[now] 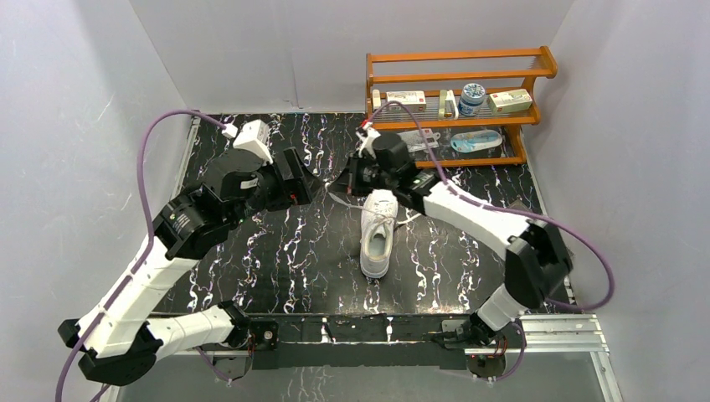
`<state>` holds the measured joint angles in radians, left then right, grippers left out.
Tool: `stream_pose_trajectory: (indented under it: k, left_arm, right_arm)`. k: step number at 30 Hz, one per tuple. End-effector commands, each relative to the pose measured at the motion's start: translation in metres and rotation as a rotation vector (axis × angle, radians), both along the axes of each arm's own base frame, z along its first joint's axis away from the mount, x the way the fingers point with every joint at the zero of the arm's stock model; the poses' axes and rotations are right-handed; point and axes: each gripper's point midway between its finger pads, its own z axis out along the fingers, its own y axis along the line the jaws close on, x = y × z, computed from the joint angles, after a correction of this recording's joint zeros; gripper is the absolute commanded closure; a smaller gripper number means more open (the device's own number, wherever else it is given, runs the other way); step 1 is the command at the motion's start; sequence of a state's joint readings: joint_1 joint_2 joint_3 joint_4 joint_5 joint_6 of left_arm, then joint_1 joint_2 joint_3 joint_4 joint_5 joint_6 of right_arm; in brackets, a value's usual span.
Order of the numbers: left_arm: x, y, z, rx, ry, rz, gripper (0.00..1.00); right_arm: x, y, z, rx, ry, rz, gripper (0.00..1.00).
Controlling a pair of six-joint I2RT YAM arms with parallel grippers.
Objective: Tie the shoes
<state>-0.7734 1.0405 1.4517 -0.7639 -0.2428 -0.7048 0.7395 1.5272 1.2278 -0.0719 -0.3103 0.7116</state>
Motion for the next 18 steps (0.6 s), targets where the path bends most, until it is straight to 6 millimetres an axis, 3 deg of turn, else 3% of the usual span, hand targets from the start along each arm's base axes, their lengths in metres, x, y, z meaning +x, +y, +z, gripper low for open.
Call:
stream_pose_trajectory:
  k: [1, 2, 3, 5, 9, 12, 18]
  left_arm:
    - [-0.003, 0.010, -0.002, -0.003, -0.001, 0.031, 0.10]
    - [-0.003, 0.010, -0.006, 0.004, 0.006, 0.029, 0.10]
    - [-0.003, 0.009, -0.008, 0.010, 0.014, 0.027, 0.10]
    - [-0.004, 0.006, -0.010, 0.018, 0.027, 0.008, 0.10]
    - [-0.007, 0.004, -0.024, 0.022, 0.045, -0.008, 0.09]
    - [-0.006, -0.006, -0.036, 0.021, 0.064, -0.042, 0.08]
    - [0.004, -0.057, -0.075, 0.021, 0.119, -0.254, 0.07]
  right_arm:
    - [0.040, 0.037, -0.001, 0.028, -0.092, -0.116, 1.00]
    - [0.043, 0.046, -0.007, 0.017, -0.088, -0.088, 1.00]
    - [0.045, 0.053, -0.011, 0.004, -0.079, -0.057, 0.93]
    - [0.042, 0.063, -0.017, -0.016, -0.051, 0.017, 0.66]
    - [0.027, 0.053, -0.009, -0.130, -0.027, 0.188, 0.41]
    - [0.021, 0.006, -0.001, -0.251, -0.016, 0.203, 0.30]
    - [0.008, -0.126, -0.004, -0.334, 0.084, 0.074, 0.32]
